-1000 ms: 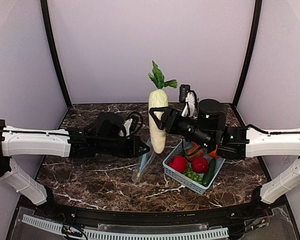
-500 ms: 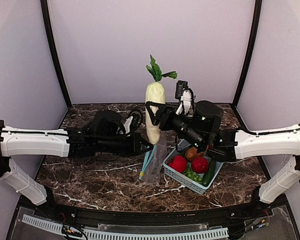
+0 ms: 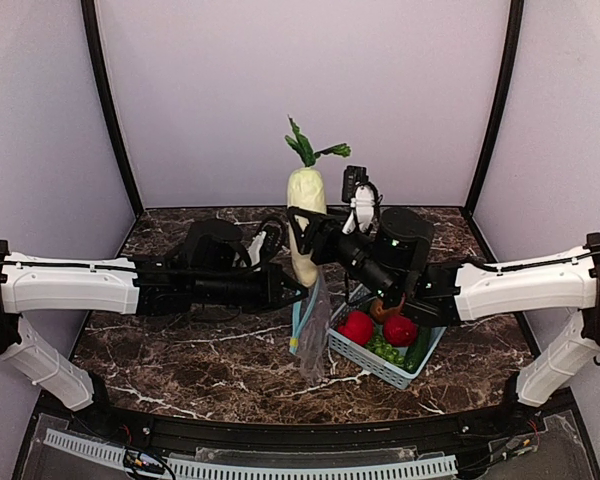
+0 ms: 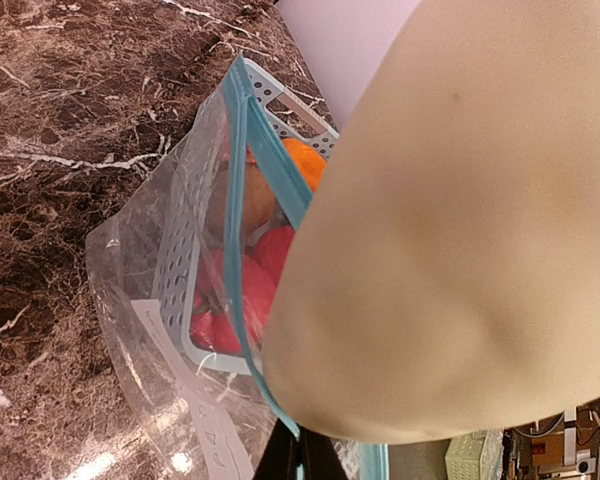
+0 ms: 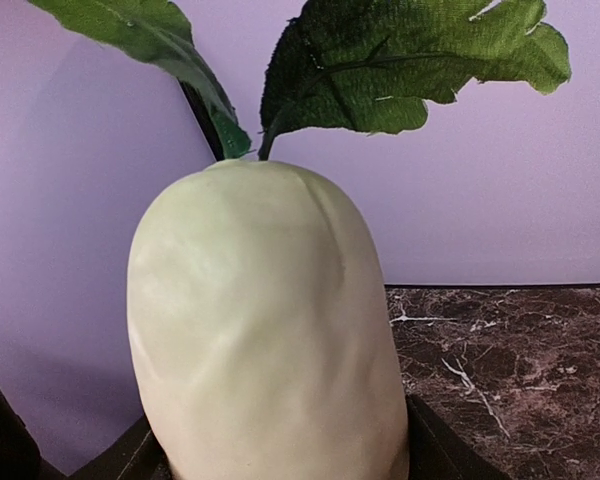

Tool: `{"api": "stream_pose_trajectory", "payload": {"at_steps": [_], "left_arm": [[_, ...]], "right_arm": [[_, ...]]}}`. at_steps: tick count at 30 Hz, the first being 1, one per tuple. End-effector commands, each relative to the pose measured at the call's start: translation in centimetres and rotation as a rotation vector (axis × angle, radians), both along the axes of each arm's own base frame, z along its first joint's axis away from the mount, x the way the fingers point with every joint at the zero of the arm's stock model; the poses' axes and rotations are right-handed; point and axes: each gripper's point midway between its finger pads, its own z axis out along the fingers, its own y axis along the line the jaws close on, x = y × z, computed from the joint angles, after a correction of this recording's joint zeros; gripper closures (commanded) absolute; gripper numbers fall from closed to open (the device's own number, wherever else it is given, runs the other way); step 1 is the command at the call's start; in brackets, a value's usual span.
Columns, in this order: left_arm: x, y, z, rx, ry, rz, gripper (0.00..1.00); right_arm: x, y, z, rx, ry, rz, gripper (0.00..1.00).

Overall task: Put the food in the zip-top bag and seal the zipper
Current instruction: Place the fake vegetable in the zipper food storage bag.

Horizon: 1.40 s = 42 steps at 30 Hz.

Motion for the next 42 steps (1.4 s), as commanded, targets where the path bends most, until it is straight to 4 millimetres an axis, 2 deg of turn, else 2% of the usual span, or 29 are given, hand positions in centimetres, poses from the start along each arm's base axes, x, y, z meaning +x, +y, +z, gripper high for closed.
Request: {"api": "stream_pose_trajectory", "payload": {"at_steps": [1,5,17,23,27,32,37,42], "left_arm": [[-0.1,0.2,1.0,-0.037,-0.025,0.005,0.99],[0.0,0.4,0.6,-0.027,-0.026,0.019,0.99],[0.4,0.6,0.2,-0.030,-0.030,0.045,0.99],[0.7,1.1,0.5,-0.036,-0.050,0.069,0.99],[0.8,1.3,0.4,-0.052,-0.061,0.077,0.99],[0.5,1.0,0.5,-0.083,-0.070,0.055,0.99],[0.3,0.4,0.4,-0.096,-0.063,0.027,0.99],[-0.4,-0.3,-0.3,-0.104,-0.052,-0.027,0.99]], "right_arm": [[-0.4,-0.5,-1.7,-0.012,0.030,-0.018,0.67],[-0.9,-1.1,-3.3,-0.035,0.068,-0.029,0.68],[-2.7,-1.3,-8.7,-0.057,0.268,-0.048,0.69],[-3.8,-1.4,-11.1,-0.062,0.407,-0.075,0.62],[-4.3,-2.5,-12.9,-0.061,0.522,-0.124,0.58],[-4.8,-3.1,-13.9,-0.049,0.608,-0.135,0.55],[-5.3,-3.1,-13.6,-0.058,0.623,-0.127,0.39],[-5.7,-4.5,-13.5,-0.075,0.628,-0.140,0.21]]}}
